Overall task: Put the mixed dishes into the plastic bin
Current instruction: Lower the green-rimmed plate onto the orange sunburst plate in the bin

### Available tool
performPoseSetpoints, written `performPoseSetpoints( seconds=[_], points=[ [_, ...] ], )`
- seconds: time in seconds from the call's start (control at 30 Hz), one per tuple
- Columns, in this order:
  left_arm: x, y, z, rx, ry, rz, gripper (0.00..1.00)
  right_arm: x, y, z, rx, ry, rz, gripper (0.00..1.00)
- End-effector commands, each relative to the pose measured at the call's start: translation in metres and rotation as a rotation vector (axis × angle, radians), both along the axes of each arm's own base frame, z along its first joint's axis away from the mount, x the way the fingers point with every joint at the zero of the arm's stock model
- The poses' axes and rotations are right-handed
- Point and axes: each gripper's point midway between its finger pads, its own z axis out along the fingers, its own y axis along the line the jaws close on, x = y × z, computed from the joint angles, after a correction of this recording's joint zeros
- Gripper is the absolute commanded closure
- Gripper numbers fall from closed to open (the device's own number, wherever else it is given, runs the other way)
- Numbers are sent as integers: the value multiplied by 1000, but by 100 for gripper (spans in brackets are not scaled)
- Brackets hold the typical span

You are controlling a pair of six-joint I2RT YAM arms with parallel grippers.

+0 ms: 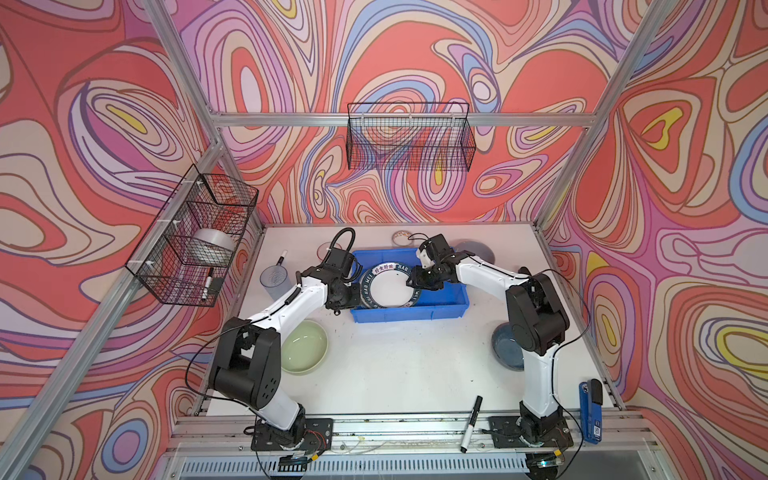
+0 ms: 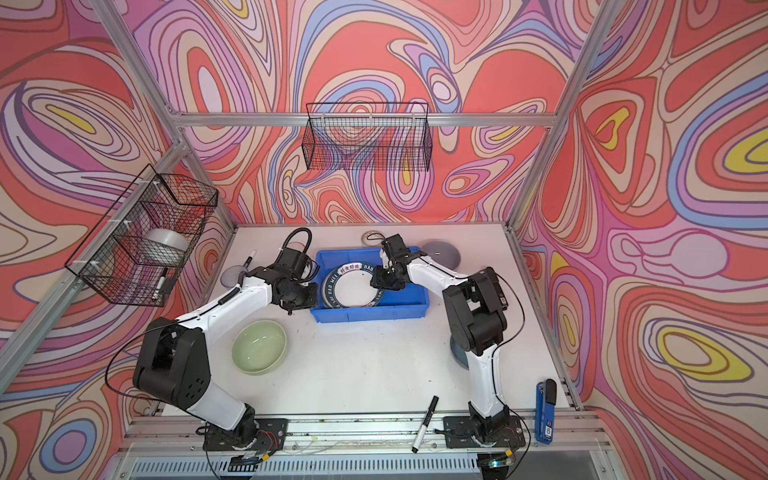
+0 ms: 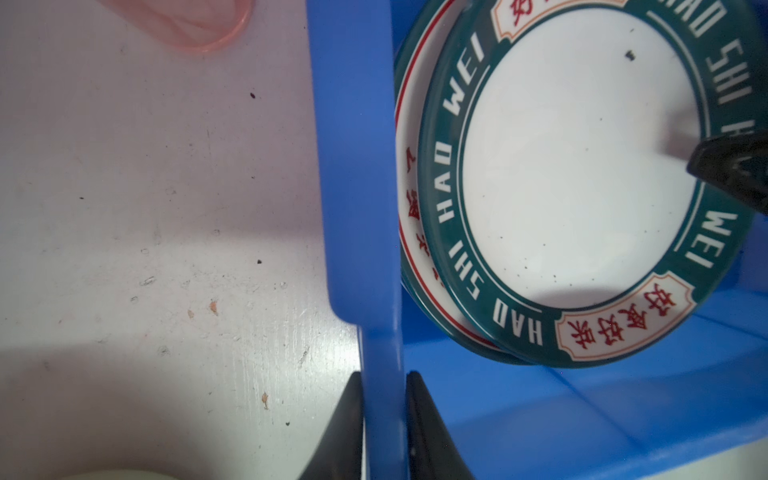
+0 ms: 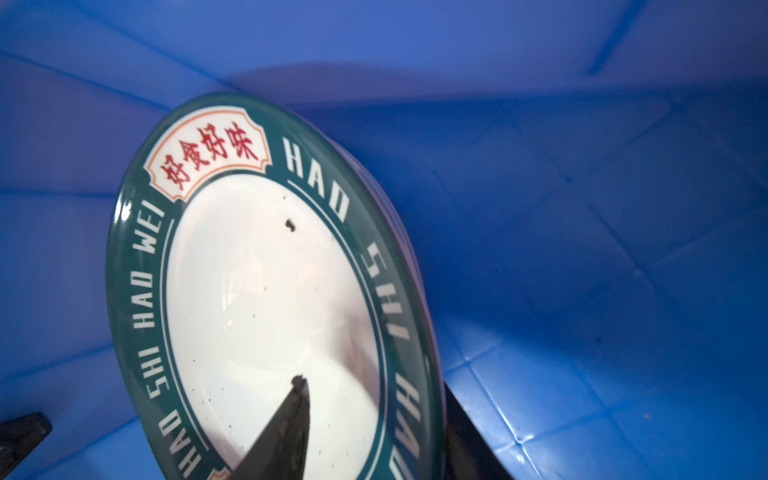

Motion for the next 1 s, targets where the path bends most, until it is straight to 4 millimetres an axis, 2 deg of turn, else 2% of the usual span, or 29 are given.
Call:
performPoseSetpoints(
  seconds=[0.0,0.13,0.27,0.43,0.7,0.97],
  points=[
    [1,-4,13,-30,-36,-19,78,-2,3,-6,-64,1,26,51],
    [1,-4,13,-23,-35,-23,78,-1,1,-2,-89,-11,22,45],
    [1,-3,13,-20,-36,-25,78,2,-11,-1,-164,-24,3,40],
    [1,-2,13,-13,-37,-25,78,0,-16,2,-193,-29,5,40],
    [3,-3,18,-20,-42,-28,78,-4,-5,-8,-161,6,39,39],
    [2,-4,19,-22,-39,-44,79,-10,14,-15,-137,24,77,39]
  ],
)
